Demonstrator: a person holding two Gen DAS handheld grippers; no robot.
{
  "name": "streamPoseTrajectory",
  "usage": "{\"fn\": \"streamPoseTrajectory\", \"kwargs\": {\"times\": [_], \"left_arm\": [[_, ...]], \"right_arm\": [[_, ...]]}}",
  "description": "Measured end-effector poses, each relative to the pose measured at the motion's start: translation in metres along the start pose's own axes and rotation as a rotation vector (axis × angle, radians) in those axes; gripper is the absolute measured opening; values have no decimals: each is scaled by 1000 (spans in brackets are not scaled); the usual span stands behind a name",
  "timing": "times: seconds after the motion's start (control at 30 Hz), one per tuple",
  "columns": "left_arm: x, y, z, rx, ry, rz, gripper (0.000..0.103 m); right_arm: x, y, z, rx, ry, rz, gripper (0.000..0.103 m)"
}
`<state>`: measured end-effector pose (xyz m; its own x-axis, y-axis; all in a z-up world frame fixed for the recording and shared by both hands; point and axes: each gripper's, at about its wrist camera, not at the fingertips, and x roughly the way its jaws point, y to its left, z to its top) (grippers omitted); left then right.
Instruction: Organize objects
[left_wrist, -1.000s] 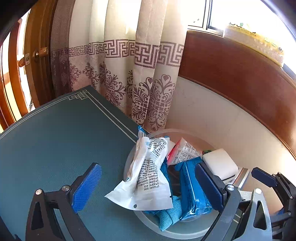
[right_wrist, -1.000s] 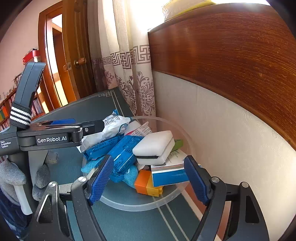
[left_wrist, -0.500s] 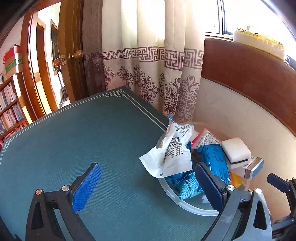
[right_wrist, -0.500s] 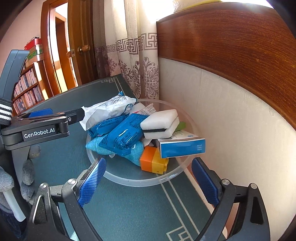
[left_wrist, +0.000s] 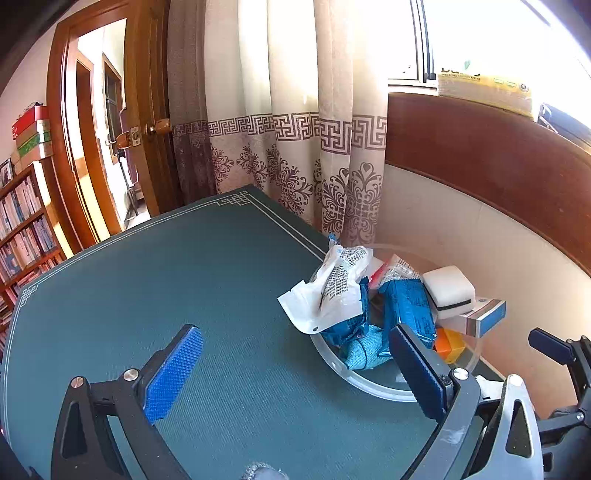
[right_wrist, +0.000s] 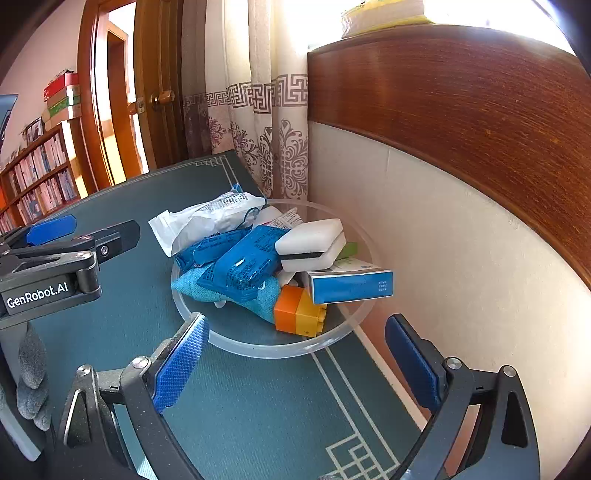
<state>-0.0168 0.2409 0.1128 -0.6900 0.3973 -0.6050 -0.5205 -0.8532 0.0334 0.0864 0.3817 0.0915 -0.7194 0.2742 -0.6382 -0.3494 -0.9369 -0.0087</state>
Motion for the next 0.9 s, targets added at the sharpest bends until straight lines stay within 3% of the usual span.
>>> {"fn": "streamPoseTrajectory", "kwargs": {"times": [0.9], "left_arm": [[-8,-23,-16,103,35,-36,103]], "right_arm": [[5,3,-4,-15,35,-79,97]]}}
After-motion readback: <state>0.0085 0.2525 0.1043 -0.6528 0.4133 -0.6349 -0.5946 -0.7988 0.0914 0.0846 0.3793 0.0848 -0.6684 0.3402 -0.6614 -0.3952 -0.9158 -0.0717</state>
